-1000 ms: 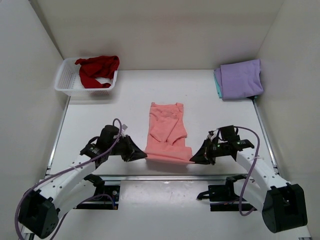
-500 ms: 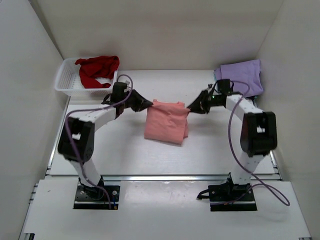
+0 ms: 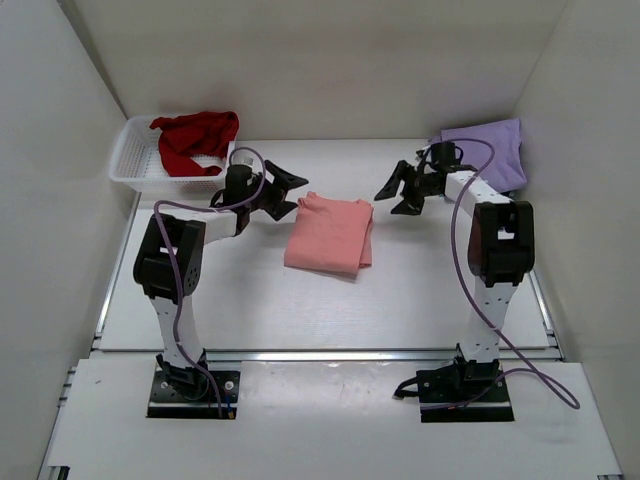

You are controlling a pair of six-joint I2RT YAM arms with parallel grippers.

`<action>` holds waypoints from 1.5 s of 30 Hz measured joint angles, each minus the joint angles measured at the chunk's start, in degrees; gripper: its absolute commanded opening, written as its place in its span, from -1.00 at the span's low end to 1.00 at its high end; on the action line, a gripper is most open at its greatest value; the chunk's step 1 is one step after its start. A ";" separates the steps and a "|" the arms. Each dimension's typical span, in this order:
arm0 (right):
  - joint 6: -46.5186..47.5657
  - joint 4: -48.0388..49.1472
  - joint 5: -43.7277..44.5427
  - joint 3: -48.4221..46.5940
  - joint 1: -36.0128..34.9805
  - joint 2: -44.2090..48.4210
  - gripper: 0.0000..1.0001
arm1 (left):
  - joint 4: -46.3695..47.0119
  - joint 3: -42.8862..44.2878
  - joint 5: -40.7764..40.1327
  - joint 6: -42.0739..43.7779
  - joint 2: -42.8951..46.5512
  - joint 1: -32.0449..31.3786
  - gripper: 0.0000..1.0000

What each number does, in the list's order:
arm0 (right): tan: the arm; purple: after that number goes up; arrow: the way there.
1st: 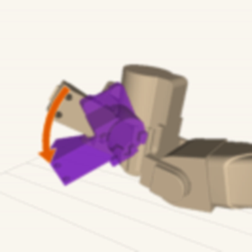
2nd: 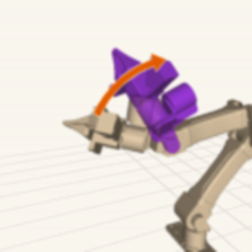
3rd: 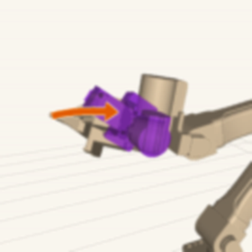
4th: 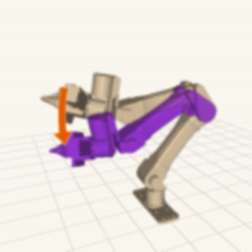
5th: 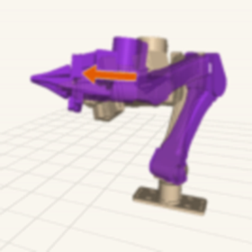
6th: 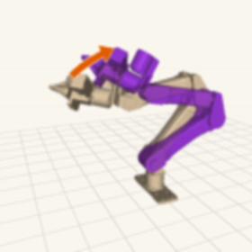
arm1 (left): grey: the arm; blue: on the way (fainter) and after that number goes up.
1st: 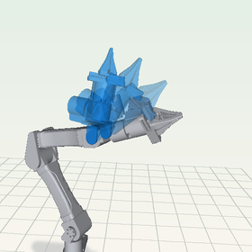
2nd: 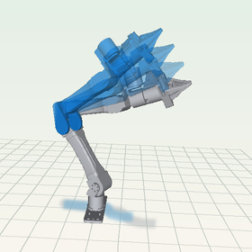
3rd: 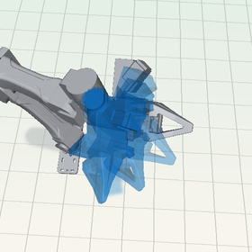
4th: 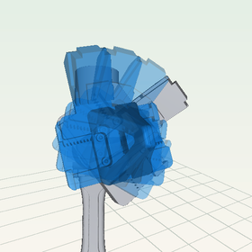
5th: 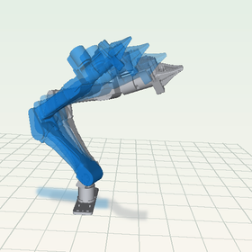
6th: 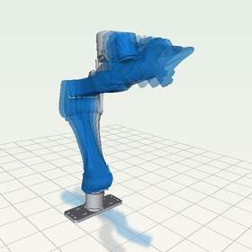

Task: Fold and stack the t-shirts
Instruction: Fold the long partially folded tshirt into a neat square

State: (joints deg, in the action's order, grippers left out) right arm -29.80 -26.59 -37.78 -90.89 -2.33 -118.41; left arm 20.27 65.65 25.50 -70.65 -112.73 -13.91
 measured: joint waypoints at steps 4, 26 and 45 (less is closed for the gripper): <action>1.57 0.81 2.36 5.68 -2.91 0.37 0.51 | 0.85 -3.19 -0.44 0.74 2.60 -1.99 0.97; -8.76 13.64 -1.36 9.18 -13.29 -5.70 -1.00 | -1.16 -12.39 -4.72 4.04 4.31 -4.83 0.95; 37.33 -12.26 29.59 -21.84 -0.04 -6.82 -1.00 | -7.15 -20.06 -4.68 18.12 21.77 0.28 0.97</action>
State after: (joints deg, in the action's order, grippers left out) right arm 7.53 -38.85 -8.19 -112.73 -2.37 -125.23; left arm 13.13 45.58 20.82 -52.53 -90.96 -13.63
